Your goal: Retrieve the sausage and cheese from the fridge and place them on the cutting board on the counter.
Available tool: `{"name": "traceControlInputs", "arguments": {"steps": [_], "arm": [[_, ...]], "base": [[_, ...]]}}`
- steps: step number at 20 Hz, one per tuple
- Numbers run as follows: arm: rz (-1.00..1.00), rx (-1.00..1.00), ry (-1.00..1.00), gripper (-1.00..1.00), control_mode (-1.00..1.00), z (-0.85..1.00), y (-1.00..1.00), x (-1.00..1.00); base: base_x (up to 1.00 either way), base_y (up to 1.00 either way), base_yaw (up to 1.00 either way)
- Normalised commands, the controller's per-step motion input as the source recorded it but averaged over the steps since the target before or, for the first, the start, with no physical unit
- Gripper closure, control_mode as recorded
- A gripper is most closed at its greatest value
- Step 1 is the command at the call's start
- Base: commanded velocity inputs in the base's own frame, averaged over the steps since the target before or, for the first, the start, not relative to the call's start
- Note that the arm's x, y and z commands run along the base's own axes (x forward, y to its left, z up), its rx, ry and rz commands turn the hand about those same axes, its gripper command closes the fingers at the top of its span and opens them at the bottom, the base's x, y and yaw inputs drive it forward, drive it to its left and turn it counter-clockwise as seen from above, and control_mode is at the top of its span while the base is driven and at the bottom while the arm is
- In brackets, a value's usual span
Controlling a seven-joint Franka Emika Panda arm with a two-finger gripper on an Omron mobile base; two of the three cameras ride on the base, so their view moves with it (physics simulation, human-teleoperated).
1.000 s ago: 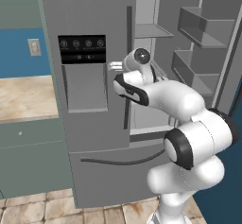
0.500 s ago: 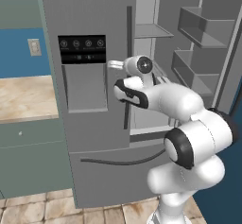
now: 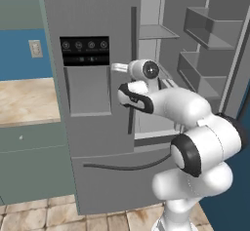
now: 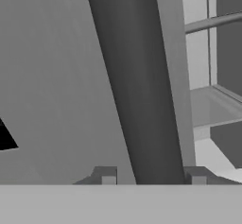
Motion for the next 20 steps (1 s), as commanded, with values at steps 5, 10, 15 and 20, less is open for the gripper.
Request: {"name": "traceControlInputs", "arguments": {"steps": [5,10,15,20], "arm": [[-0.21,0.00,-0.08,1.00,-1.00,0.00,0.04,-0.96],[-0.36,-0.02,0.00,1.00,-1.00,0.00,0.16,-1.00],[-0.41,-0.08,0.00,1.00,-1.00,0.00,0.76,-1.00],[-0.37,-0.10,-0.02,1.00,-1.00,-0.02,0.97,-0.90]], "base": [[0.00,0.00,0.00],[0.00,0.00,0.00],[0.00,0.00,0.00],[0.00,0.00,0.00]]}}
